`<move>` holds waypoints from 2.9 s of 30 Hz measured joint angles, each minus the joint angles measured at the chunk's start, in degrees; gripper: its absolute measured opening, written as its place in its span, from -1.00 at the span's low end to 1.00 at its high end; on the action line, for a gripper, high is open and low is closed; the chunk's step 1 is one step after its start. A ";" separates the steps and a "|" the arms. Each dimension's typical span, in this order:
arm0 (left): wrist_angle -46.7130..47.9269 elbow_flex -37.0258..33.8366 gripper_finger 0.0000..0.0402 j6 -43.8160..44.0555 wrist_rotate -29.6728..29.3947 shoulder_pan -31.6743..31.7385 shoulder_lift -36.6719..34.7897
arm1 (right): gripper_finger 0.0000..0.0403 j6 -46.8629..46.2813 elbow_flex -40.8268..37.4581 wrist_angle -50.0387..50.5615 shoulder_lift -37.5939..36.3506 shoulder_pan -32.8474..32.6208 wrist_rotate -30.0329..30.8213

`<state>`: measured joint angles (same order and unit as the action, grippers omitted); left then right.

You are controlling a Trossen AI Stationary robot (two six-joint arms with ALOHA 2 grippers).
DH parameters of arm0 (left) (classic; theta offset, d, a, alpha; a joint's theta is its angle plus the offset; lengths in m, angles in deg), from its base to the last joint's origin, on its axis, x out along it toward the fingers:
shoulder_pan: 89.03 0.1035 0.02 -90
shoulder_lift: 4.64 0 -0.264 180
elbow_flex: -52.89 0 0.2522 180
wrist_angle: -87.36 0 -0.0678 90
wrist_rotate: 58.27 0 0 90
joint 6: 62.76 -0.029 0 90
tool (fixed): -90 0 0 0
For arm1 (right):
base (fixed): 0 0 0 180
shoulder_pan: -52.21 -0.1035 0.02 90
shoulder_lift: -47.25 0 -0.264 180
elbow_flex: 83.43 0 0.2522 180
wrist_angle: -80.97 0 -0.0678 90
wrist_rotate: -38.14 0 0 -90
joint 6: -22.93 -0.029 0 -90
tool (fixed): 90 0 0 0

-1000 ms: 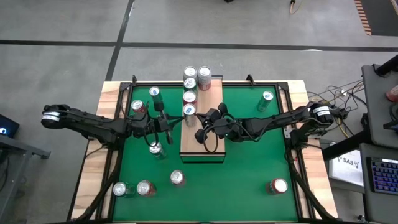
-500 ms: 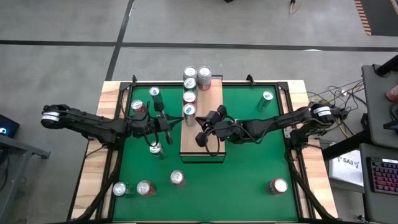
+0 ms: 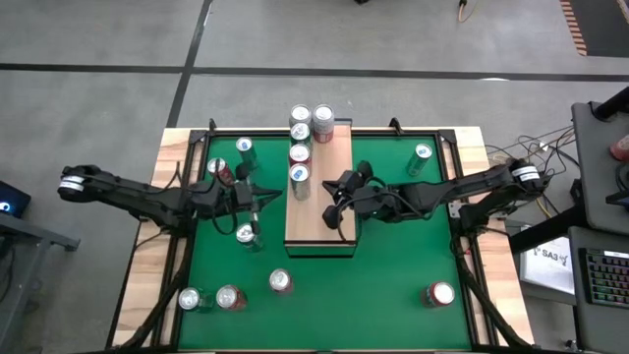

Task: Place canned beverage on shelf
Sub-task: Put the orange can on the shelf

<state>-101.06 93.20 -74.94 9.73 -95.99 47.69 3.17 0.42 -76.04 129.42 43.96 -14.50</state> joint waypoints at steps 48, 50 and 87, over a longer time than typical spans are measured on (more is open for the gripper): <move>4.21 0.00 -1.00 3.54 0.09 -7.26 -3.95 | -0.94 -52.61 0.00 49.05 -8.07 -0.36 -42.00; 2.98 0.00 -1.00 2.77 0.07 -7.26 -4.01 | -0.94 -55.60 0.00 49.65 -7.90 -0.98 -45.56; -5.29 0.00 -1.00 -3.39 0.07 -7.20 -4.10 | -0.94 -104.56 15.29 78.16 -6.71 -36.05 -52.48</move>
<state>-106.35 93.20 -78.33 9.80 -103.18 43.59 -101.40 15.71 2.12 122.71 7.91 -66.98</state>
